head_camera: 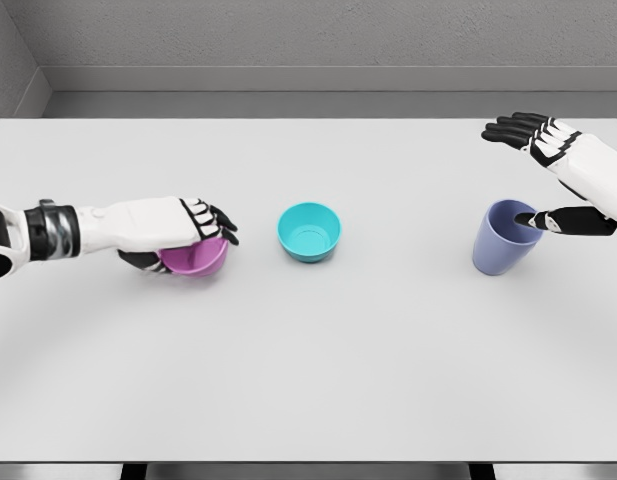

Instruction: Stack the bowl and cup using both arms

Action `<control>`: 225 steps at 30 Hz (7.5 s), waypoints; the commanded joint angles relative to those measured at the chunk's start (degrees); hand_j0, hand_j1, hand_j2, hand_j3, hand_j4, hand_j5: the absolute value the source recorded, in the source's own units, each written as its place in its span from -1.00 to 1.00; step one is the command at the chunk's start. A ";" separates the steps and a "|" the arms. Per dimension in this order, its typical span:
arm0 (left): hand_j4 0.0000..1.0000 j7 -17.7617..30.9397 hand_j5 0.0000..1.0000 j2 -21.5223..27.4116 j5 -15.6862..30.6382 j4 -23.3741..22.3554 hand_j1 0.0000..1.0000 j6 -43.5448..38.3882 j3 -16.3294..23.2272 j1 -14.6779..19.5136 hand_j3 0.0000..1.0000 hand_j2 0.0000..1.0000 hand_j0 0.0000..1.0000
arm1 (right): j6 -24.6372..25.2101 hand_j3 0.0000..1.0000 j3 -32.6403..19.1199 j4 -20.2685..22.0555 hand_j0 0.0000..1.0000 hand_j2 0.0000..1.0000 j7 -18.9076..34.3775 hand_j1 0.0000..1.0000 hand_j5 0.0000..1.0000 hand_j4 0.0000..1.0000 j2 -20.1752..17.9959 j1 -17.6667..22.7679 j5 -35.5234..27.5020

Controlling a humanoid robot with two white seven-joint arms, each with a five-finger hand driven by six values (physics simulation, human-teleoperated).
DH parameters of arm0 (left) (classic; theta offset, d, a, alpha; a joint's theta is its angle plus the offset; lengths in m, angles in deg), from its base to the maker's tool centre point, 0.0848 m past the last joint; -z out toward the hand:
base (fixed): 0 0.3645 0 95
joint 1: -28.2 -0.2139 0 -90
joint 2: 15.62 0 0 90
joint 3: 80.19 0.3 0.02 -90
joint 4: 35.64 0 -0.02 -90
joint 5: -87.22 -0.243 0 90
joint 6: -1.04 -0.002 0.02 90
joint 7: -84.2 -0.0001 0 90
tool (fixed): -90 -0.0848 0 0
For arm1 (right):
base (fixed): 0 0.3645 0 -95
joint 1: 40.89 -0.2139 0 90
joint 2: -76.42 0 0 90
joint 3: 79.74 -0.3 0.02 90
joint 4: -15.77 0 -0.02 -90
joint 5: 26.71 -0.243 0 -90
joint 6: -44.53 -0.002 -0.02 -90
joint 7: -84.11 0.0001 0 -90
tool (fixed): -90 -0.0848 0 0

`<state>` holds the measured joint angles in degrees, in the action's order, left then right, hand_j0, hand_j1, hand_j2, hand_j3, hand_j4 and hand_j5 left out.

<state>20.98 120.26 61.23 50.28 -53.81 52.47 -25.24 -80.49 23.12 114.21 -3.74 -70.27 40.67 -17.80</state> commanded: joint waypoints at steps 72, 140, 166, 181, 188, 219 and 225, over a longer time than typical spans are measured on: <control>1.00 -0.50 1.00 4.74 4.54 -9.99 1.00 -0.15 -7.68 2.90 1.00 1.00 1.00 | 0.02 1.00 -10.40 -2.19 1.00 1.00 20.77 1.00 1.00 1.00 -6.07 1.05 -0.56; 1.00 -0.32 1.00 5.09 4.45 -10.34 1.00 -0.15 -7.60 2.46 1.00 1.00 1.00 | 0.02 1.00 8.32 -14.15 1.00 1.00 32.86 1.00 1.00 1.00 4.48 -16.17 6.91; 1.00 -0.23 1.00 5.00 4.37 -10.34 1.00 -0.15 -7.51 2.37 1.00 1.00 1.00 | 0.02 0.47 10.52 -14.32 0.47 0.47 32.86 0.47 0.47 0.47 4.48 -16.17 6.82; 1.00 -0.23 1.00 5.01 4.28 -10.34 1.00 -0.15 -7.51 2.46 1.00 1.00 1.00 | 0.02 0.48 10.26 -13.44 0.48 0.48 32.86 0.48 0.48 0.48 4.48 -17.58 6.38; 1.00 -0.23 1.00 5.09 4.28 -10.34 1.00 -0.15 -7.51 2.46 1.00 1.00 1.00 | 0.02 0.38 10.26 -12.74 0.38 0.38 32.86 0.38 0.38 0.38 4.48 -18.02 6.38; 1.00 -0.23 1.00 5.27 4.37 -10.34 1.00 -0.15 -7.51 2.46 1.00 1.00 1.00 | 0.02 0.38 10.43 -8.70 0.38 0.38 32.86 0.38 0.38 0.38 7.64 -24.35 6.21; 1.00 -0.23 1.00 5.36 4.37 -10.43 1.00 -0.15 -7.51 2.46 1.00 1.00 1.00 | 0.02 0.38 10.61 -8.43 0.38 0.38 32.86 0.38 0.38 0.38 9.93 -25.14 6.21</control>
<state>20.77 125.52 65.27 39.87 -53.84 45.00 -22.78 -80.65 33.71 105.68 29.15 -60.93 15.53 -11.23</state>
